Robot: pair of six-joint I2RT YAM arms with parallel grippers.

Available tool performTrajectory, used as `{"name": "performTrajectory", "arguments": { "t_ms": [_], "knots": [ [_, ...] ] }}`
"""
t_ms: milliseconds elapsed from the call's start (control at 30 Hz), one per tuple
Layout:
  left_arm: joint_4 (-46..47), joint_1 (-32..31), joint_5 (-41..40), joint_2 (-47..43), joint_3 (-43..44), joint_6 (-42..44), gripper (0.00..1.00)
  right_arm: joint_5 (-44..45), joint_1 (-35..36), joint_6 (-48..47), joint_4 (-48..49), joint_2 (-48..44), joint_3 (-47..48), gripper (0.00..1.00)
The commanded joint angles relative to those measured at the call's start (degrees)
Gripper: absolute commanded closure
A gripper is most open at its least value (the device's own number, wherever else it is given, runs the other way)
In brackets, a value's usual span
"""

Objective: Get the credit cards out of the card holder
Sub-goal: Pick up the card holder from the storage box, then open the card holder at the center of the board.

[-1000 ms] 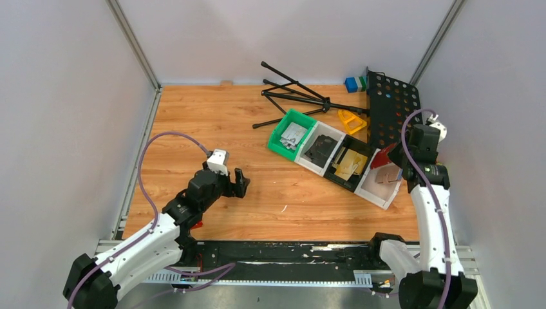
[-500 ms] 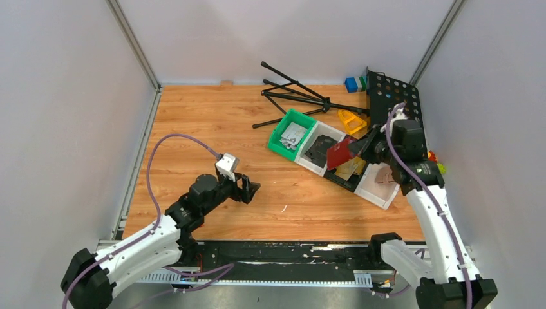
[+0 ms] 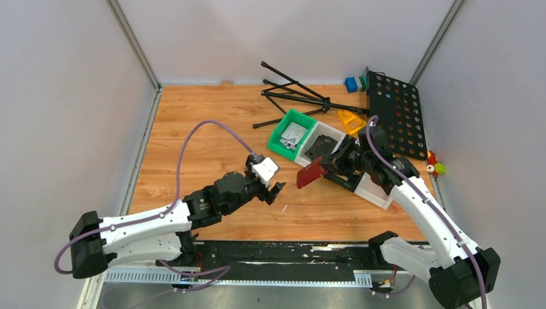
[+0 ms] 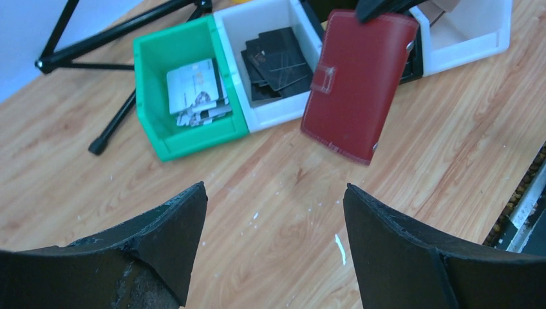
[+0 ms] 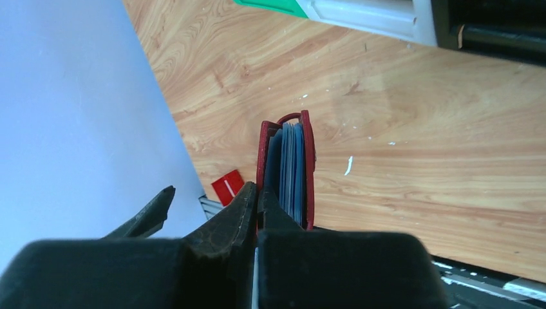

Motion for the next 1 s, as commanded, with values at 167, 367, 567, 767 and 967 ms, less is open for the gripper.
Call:
{"name": "performTrajectory", "arguments": {
  "t_ms": [167,367,567,767,967],
  "knots": [
    [-1.12,-5.58,-3.21,9.39,9.89,6.49,0.14,-1.39,3.44,11.88,4.57,1.85,3.06,1.00],
    [-1.18,-6.59,0.07,13.79,12.28,5.76,0.14,-1.39,5.48,14.05,5.86,2.25,3.06,1.00],
    [-1.22,-6.69,1.25,18.12,14.76,4.73,0.15,-1.07,6.76,15.26,6.40,2.20,2.99,1.00],
    [-2.19,-6.70,-0.40,22.13,16.78,4.38,0.20,-1.45,8.51,16.53,7.40,2.40,2.51,1.00],
    [1.31,-6.72,-4.69,22.67,14.88,2.06,0.59,-1.44,9.27,16.28,8.93,2.43,1.36,1.00]
  ]
}}
